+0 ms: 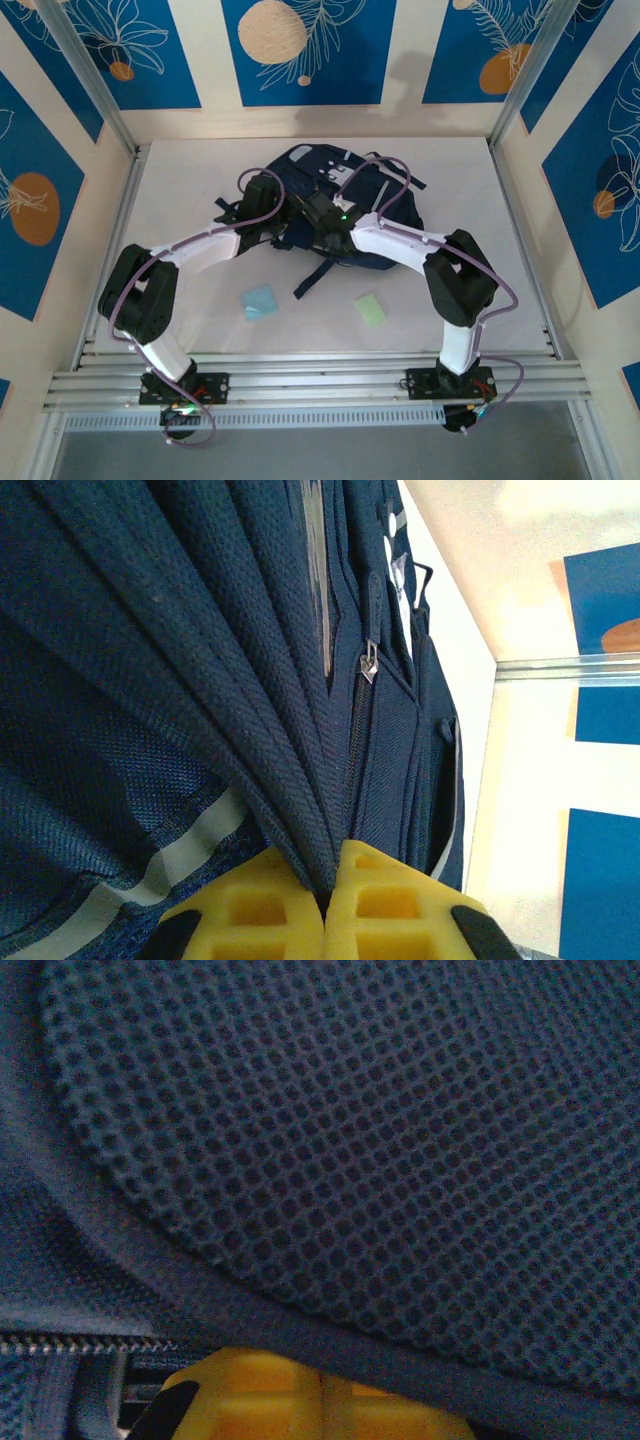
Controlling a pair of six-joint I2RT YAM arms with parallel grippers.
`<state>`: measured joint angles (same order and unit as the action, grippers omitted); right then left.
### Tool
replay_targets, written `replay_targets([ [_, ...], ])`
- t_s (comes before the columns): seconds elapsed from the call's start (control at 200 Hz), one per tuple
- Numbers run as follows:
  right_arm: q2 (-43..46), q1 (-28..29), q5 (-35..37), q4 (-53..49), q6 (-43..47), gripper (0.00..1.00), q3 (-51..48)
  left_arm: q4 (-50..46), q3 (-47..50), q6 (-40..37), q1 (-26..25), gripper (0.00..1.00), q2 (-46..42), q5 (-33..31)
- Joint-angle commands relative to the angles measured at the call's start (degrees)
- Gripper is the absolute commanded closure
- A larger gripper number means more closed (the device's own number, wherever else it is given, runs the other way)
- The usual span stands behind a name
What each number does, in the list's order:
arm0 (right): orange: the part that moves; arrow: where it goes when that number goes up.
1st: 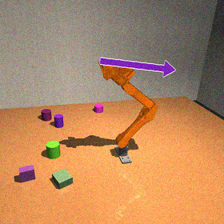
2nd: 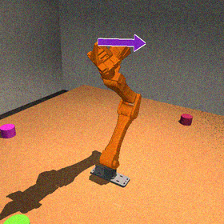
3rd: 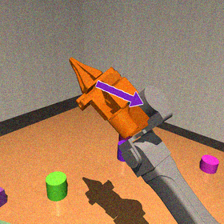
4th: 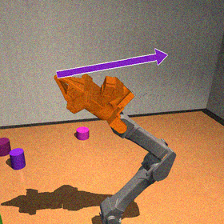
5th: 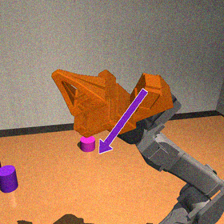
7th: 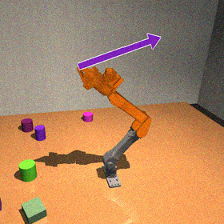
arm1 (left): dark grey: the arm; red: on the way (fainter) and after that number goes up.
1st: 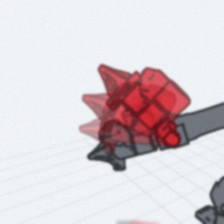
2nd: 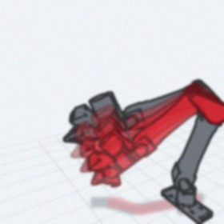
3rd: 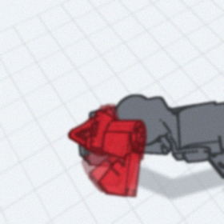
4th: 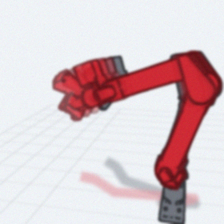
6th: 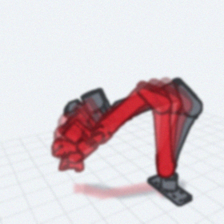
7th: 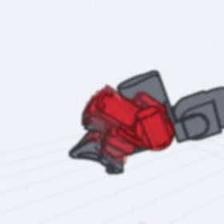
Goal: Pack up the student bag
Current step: Zip the student bag at the top-center of the table.
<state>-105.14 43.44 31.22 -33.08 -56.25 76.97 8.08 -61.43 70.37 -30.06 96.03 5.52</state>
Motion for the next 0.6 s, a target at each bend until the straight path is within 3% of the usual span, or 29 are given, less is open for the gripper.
replay_targets([
  [0.0,2.57,-2.59,-1.16,1.94,4.03,1.00,-1.69,4.67,-1.39,-2.03,1.32,1.00,-3.07,0.16],
  [0.36,12.27,-9.16,-26.58,-13.65,14.10,1.00,-13.05,3.73,-3.82,-7.73,5.48,1.00,1.16,-1.92],
  [0.595,17.69,-20.28,-27.07,-21.73,21.92,1.00,-13.67,2.69,-4.16,-9.23,6.68,1.00,1.44,-1.94],
])
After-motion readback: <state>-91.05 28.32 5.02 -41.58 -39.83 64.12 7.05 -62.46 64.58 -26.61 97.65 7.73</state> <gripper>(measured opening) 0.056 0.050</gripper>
